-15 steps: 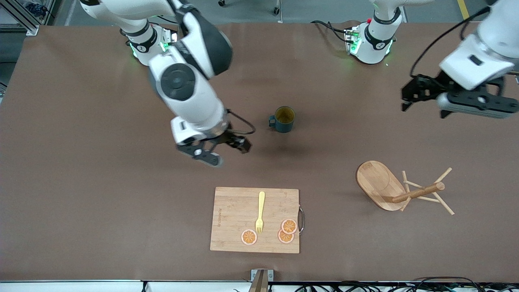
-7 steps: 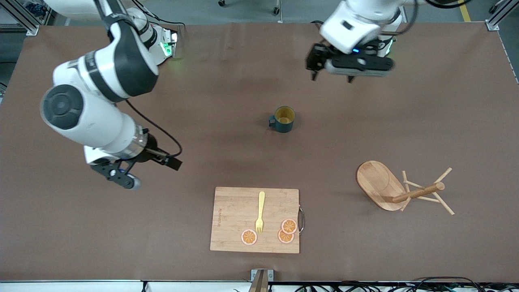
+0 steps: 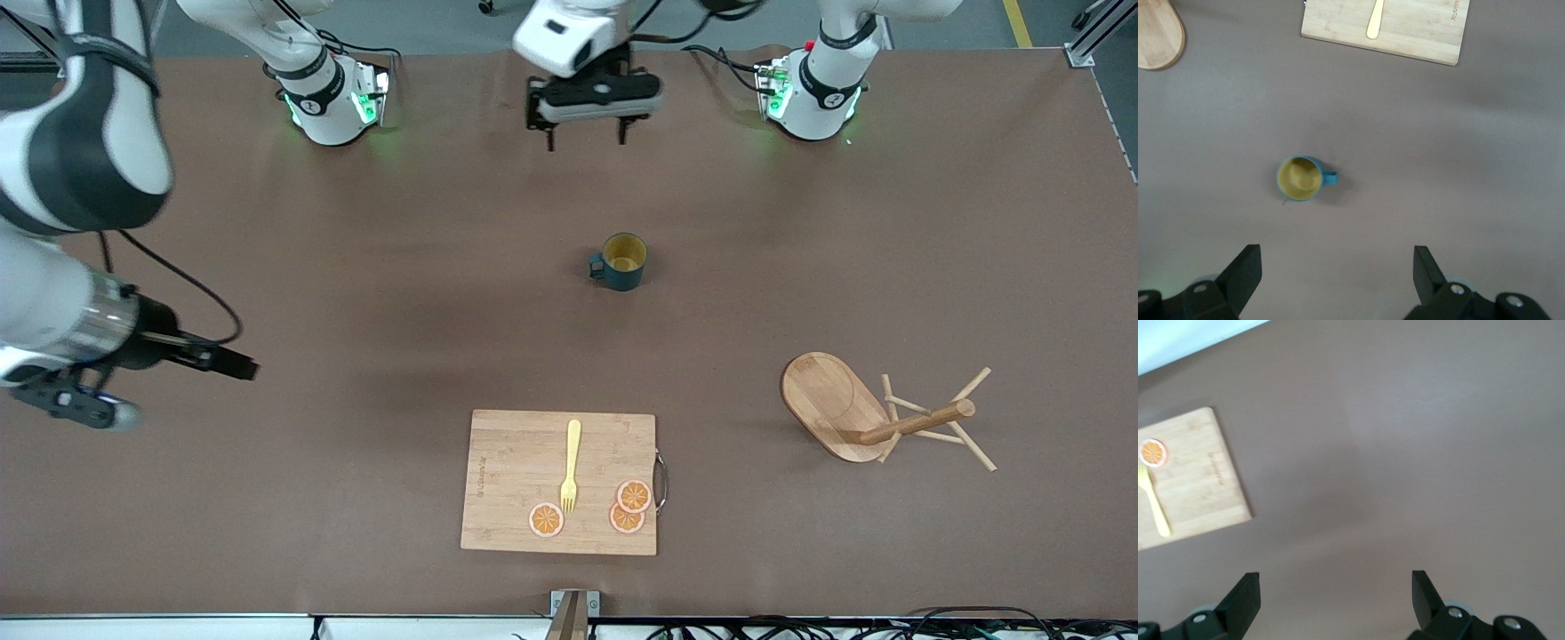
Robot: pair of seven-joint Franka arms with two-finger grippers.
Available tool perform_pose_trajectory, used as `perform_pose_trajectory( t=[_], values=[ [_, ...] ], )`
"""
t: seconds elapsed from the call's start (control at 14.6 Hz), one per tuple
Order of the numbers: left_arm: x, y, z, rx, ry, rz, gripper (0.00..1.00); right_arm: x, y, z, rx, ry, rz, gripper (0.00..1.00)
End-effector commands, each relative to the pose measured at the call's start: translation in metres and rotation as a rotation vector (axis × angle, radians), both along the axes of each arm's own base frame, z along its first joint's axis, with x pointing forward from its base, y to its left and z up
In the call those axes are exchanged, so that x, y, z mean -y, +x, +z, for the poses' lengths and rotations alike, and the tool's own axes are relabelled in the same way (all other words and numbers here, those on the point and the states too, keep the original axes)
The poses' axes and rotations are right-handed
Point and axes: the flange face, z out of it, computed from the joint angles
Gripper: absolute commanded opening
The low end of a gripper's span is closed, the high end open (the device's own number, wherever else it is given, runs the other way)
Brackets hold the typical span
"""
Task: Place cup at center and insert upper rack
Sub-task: 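Lower the left gripper beside the teal mug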
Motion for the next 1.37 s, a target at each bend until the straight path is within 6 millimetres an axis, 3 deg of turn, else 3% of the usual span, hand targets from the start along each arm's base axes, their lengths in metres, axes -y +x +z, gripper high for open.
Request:
perform_pose_trajectory(
  t=[0.0, 0.14, 0.27, 0.34, 0.62, 0.96, 1.3],
  values=[
    [0.043, -0.032, -0.052, 0.077, 0.053, 0.062, 1.00, 0.038, -0.023, 0.026, 0.027, 0.000, 0.095, 1.00],
    [0.065, -0.069, -0.102, 0.198, 0.100, 0.105, 1.00, 0.063, -0.035, 0.043, 0.049, -0.022, 0.094, 1.00],
    [0.074, -0.103, -0.153, 0.303, 0.090, 0.146, 1.00, 0.097, -0.048, 0.051, 0.061, -0.034, 0.182, 1.00],
    [0.077, -0.120, -0.176, 0.340, 0.085, 0.145, 1.00, 0.105, -0.051, 0.056, 0.074, -0.038, 0.203, 1.00],
    [0.070, -0.152, -0.263, 0.544, 0.076, 0.184, 0.99, 0.106, -0.073, 0.076, 0.080, -0.070, 0.210, 1.00],
    [0.056, -0.148, -0.336, 0.677, 0.095, 0.173, 0.99, 0.104, -0.096, 0.071, 0.051, -0.074, 0.215, 1.00],
    [0.043, -0.138, -0.382, 0.759, 0.144, 0.184, 0.99, 0.098, -0.110, 0.065, 0.066, -0.077, 0.226, 1.00]
  ],
)
